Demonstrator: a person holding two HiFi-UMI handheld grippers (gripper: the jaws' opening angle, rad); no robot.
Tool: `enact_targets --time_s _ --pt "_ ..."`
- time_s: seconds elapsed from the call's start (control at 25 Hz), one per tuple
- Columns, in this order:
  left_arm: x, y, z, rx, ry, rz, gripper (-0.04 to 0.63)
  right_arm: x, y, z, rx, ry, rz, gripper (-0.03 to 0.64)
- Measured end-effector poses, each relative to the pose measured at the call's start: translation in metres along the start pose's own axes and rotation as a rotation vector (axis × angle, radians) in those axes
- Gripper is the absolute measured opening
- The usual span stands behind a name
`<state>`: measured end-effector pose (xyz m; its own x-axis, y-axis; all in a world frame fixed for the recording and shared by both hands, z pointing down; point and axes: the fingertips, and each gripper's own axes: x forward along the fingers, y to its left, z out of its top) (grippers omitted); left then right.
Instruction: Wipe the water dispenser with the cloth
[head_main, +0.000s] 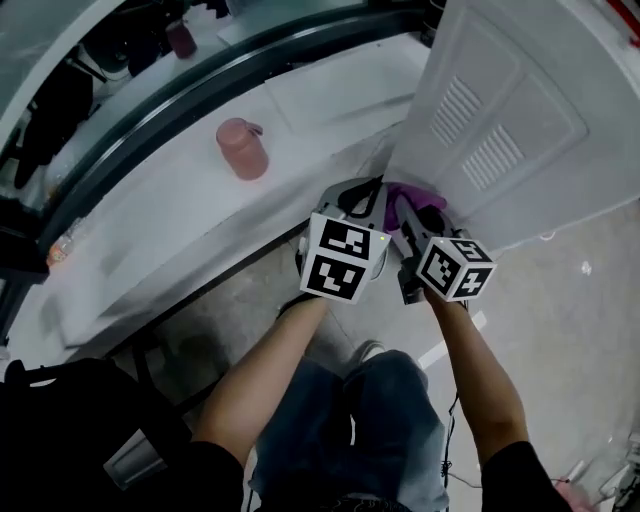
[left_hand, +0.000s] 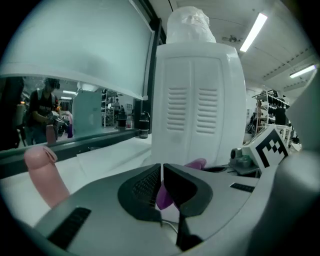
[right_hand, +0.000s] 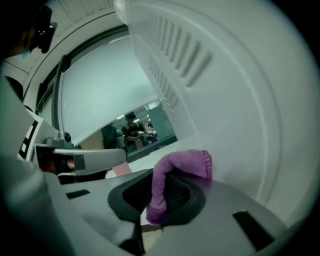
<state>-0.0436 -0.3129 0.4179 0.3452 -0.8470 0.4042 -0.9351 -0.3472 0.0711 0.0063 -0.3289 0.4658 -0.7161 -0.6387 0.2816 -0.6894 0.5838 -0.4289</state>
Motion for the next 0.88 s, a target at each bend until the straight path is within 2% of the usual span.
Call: enact_targets --time_s 0.24,0.44,0.88 --pt "-0.056 0.032 0.081 -0.042 0.021 0.075 0.038 0.000 0.077 0.097 -0.068 0.023 0.068 0.046" --pt "-0.112 0.056 0.157 -0.077 -0.004 0.144 0.038 -0.006 0.143 0.186 -0.152 0.019 0.123 0.046" --pt "-0.224 0.084 0.327 -0.057 -0.063 0.279 0.038 -0.053 0.249 0.364 -0.301 -0.036 0.181 0.046"
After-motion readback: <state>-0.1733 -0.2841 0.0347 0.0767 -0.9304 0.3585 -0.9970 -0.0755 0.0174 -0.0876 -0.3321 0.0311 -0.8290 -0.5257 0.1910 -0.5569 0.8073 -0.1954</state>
